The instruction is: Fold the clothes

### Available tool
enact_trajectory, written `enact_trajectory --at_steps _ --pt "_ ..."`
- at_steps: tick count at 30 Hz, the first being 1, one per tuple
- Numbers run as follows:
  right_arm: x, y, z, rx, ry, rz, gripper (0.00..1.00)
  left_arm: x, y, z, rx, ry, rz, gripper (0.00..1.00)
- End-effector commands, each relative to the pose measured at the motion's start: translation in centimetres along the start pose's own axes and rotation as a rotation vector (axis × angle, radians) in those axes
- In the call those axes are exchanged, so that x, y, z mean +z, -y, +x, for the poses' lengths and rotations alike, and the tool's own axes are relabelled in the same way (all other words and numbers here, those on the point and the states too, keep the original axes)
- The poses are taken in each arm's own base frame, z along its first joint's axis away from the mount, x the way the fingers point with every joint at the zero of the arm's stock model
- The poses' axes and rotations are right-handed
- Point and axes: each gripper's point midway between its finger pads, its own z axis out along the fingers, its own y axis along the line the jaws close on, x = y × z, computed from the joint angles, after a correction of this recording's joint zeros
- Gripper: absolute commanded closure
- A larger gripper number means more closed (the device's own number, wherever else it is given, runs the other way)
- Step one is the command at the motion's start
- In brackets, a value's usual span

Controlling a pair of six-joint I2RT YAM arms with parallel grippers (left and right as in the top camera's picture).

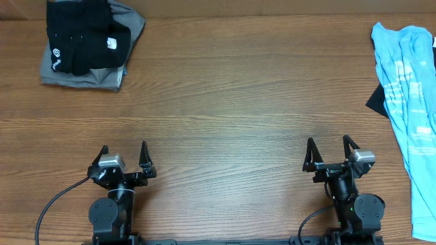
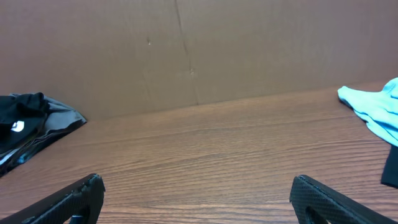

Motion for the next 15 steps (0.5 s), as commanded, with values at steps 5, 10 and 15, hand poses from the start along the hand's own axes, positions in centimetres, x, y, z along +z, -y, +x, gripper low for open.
enact_trajectory --at_steps 5,10,15 --pt "0.0 0.1 0.1 -0.005 0.007 0.002 0.0 0.0 0.1 0.2 0.027 -0.005 0.002 0.0" --pt "0.0 0.1 -0.4 -0.008 0.03 0.001 0.0 0.0 0.1 0.2 0.027 -0.005 0.002 0.0" --pt "-0.6 -3.7 -3.2 0.126 0.118 -0.214 0.0 0.0 0.1 0.2 0.027 -0.005 0.002 0.0"
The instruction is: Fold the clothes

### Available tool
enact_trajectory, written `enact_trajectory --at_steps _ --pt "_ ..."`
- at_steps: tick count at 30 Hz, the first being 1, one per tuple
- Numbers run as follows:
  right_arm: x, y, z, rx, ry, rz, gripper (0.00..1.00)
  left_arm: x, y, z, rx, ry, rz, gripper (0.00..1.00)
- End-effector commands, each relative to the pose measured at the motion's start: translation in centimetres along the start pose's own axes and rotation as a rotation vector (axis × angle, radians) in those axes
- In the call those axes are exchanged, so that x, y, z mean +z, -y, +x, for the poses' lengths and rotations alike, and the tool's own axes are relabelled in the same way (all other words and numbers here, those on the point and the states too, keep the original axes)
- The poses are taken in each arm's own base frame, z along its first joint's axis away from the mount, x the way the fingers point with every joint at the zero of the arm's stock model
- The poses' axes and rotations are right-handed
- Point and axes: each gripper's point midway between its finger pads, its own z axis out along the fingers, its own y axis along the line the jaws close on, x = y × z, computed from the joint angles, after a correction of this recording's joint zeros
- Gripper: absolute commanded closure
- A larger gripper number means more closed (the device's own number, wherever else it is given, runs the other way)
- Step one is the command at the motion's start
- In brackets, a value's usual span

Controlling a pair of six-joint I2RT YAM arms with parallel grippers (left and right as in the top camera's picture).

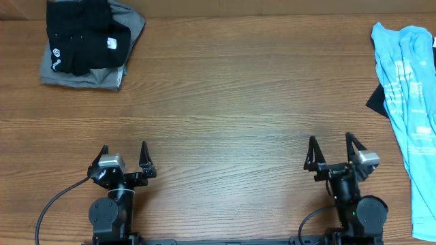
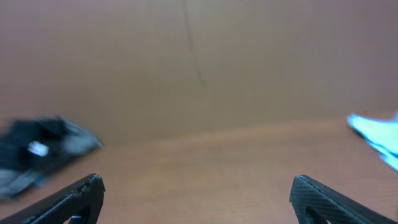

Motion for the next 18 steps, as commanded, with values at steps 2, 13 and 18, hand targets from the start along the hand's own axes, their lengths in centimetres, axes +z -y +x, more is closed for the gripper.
enact_trajectory --at_steps 2,13,18 --pt "-0.5 -3.8 -1.1 0.171 0.022 -0.219 0.0 0.0 0.1 0.2 0.027 -0.005 0.002 0.0" --pt "-4.7 -9.6 -9.8 0.319 0.286 -0.589 0.0 0.0 0.1 0.2 0.027 -0.005 0.002 0.0" --pt "-6.4 -11.0 -14.6 0.163 0.387 -0.588 0.0 0.0 0.1 0.2 0.027 -0.005 0.002 0.0"
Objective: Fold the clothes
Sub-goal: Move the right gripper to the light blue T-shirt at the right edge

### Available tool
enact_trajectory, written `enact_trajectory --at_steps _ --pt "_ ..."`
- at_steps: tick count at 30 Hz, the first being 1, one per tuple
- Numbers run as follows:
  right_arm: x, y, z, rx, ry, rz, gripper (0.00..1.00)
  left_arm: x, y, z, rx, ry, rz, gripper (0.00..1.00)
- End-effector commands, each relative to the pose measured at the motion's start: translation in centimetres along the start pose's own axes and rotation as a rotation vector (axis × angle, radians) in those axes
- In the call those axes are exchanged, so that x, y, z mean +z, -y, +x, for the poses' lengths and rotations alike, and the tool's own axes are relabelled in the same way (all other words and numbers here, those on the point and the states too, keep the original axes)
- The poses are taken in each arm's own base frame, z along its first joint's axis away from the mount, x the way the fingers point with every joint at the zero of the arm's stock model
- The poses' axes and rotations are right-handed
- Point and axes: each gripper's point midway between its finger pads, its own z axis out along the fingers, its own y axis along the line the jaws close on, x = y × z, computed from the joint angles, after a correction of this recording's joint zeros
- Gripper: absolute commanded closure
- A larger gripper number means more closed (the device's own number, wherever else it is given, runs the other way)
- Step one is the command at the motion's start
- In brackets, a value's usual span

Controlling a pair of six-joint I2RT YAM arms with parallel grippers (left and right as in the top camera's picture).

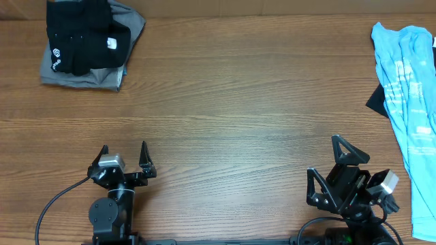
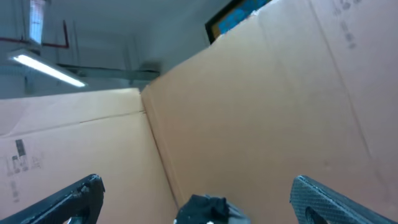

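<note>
A crumpled light blue shirt [image 1: 409, 88] lies along the table's right edge, with a black garment [image 1: 377, 101] sticking out from under it. At the far left corner sits a folded stack, black clothes [image 1: 85, 41] on a grey piece [image 1: 88, 76]. My left gripper [image 1: 123, 151] stands open at the near edge, holding nothing. My right gripper [image 1: 328, 165] is open and empty too, raised and turned at the near right. In the right wrist view its gripper [image 2: 198, 194] points upward, and the black clothes [image 2: 208, 211] show low between the fingers.
The wooden table [image 1: 225, 102] runs between the two piles. A brown cardboard wall [image 2: 267, 112] stands behind the table, with ceiling lights above it. A black cable [image 1: 58, 197] trails from the left arm's base.
My right gripper has tilted upward and turned, shifting toward the near right. Its camera now faces the cardboard wall and ceiling instead of the tabletop. The left arm and the clothes are unchanged.
Both grippers stood open and level at the near edge, the piles at the far left and right. Then the right wrist view blurred as that gripper shifted slightly right. Now the right gripper is raised and angled, still open and empty.
</note>
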Motion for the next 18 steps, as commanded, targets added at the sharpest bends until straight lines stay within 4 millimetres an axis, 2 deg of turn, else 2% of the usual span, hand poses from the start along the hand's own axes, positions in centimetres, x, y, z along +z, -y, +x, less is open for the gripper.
enact_trajectory --at_steps 1,5,8,11,14,17,18 --pt "1.5 -2.6 -4.2 -0.137 0.0 -0.007 0.0 0.0 0.1 0.2 0.027 -0.005 0.002 0.0" --pt "3.5 -1.0 -7.6 -0.234 -0.092 0.197 0.0 0.0 0.1 0.2 0.027 -0.005 0.002 0.0" --pt "4.2 3.4 -11.0 -0.233 -0.127 0.522 0.0 0.0 0.1 0.2 0.027 -0.005 0.002 0.0" --pt "5.4 6.7 -12.7 -0.267 -0.216 0.72 0.0 0.0 0.1 0.2 0.027 -0.005 0.002 0.0" --pt "7.9 10.0 -11.7 -0.278 -0.404 0.798 0.0 0.0 0.1 0.2 0.027 -0.005 0.002 0.0" --pt "10.2 13.9 -9.3 -0.246 -0.603 0.862 0.0 0.0 0.1 0.2 0.027 -0.005 0.002 0.0" --pt "11.0 15.9 -8.1 -0.247 -0.694 0.884 0.0 0.0 0.1 0.2 0.027 -0.005 0.002 0.0"
